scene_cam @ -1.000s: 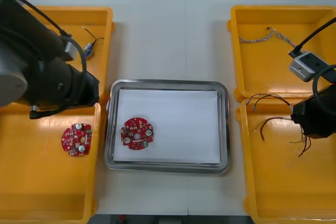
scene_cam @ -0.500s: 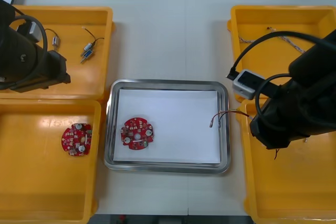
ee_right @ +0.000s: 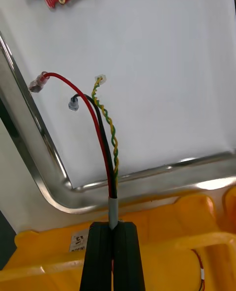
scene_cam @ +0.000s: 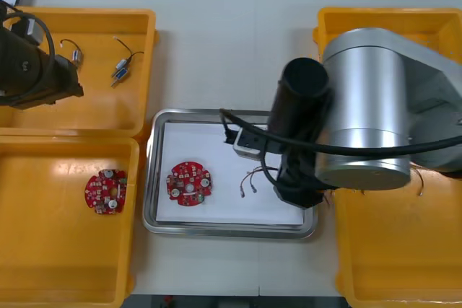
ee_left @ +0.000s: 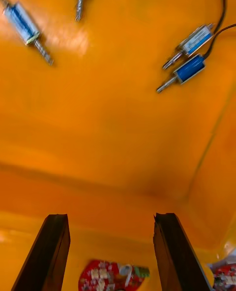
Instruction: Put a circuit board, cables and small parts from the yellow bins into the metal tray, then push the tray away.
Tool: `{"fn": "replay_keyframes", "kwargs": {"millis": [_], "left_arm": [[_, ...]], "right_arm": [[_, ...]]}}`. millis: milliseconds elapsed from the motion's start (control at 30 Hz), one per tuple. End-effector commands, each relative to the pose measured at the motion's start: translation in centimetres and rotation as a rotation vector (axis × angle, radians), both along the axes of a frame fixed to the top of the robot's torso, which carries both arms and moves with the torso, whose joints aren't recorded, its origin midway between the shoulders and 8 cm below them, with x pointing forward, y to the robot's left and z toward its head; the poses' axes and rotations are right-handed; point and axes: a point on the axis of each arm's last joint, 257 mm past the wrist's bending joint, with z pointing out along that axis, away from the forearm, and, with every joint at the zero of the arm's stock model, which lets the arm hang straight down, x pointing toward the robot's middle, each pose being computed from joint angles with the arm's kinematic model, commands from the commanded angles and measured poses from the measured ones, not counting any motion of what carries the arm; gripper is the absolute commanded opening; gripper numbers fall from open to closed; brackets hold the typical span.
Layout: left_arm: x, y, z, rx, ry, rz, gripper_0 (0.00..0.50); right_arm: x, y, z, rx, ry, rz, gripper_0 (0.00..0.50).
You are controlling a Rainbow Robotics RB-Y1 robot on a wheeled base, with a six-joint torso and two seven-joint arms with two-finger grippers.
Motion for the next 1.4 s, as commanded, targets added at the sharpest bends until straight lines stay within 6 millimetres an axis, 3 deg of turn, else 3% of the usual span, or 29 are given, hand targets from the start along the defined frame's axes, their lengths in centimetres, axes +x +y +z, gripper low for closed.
{"fn": "replay_keyframes", "kwargs": {"millis": [33,267,467,600,800,933,1133,1267,1400], "left_arm": [[3.4,1.0,4.7,0.056,-0.140,-0.097,0.500],[4.7,1.5,5.0,0.062,-0.181,-0.112,0.500],[5.2,3.2,4.6,0.072,-0.171,-0.073,0.500],[6.3,5.7,3.3,-0.039,-0.096,0.032,0.500],[7.4,8.4,3.2,-0.110,-0.069,0.181,0.500],[7.6,9.5,3.5,-0.146,-0.071,0.278,0.500],[7.8,13.1,3.4,-0.077,-0.088,0.395,0.500],[8.7,13.7,3.1,-0.088,-0.092,0.418,0.500],[9.5,13.2,2.9,-0.100,-0.085,0.422,0.500]], "right_arm": [[0.5,4.1,-0.1,-0.035,-0.012,0.125,0.000],[0.4,5.7,-1.9,-0.056,0.010,0.180,0.000],[1.0,6.6,-3.7,-0.050,0.012,0.250,0.000],[1.6,6.8,-5.4,-0.038,0.001,0.239,0.000],[2.1,6.5,-7.7,-0.033,-0.013,0.222,0.000],[2.2,6.6,-8.4,-0.015,-0.019,0.216,0.000],[1.8,6.2,-9.0,-0.019,-0.006,0.214,0.000],[1.5,5.8,-9.5,-0.015,0.006,0.203,0.000],[1.5,5.4,-9.9,-0.005,0.015,0.194,0.112]]}}
